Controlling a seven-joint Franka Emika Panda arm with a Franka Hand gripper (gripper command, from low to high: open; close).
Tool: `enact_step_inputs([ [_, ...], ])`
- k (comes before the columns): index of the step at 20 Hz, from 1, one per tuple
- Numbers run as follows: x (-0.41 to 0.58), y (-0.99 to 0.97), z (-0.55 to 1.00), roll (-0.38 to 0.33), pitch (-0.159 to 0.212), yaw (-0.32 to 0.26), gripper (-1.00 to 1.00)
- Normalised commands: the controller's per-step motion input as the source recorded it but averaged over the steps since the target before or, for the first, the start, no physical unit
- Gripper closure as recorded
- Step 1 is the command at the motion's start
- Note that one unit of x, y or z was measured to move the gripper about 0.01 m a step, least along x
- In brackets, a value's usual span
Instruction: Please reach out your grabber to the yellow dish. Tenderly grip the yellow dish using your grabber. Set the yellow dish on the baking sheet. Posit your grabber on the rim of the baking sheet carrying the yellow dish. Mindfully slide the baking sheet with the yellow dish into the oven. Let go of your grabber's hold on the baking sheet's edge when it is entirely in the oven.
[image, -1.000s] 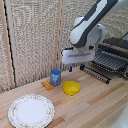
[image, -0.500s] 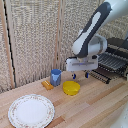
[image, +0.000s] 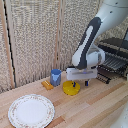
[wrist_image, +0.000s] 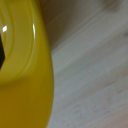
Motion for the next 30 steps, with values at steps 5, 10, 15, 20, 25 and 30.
enact_step_inputs([
  [5,0.04,0.03,-0.16,-0.038,0.0,0.032,1.0],
  [10,0.0,0.09,0.0,-0.024,0.0,0.001,1.0],
  [15,0.043,0.15,-0.01,-0.015,-0.005,0.013,1.0],
  [20,0.07,0.06,0.0,-0.002,-0.026,-0.044,1.0],
  [25,0.15,-0.08,0.03,-0.002,0.017,-0.09,1.0],
  [30,0.144,-0.27,0.42,0.0,0.049,-0.147,1.0],
])
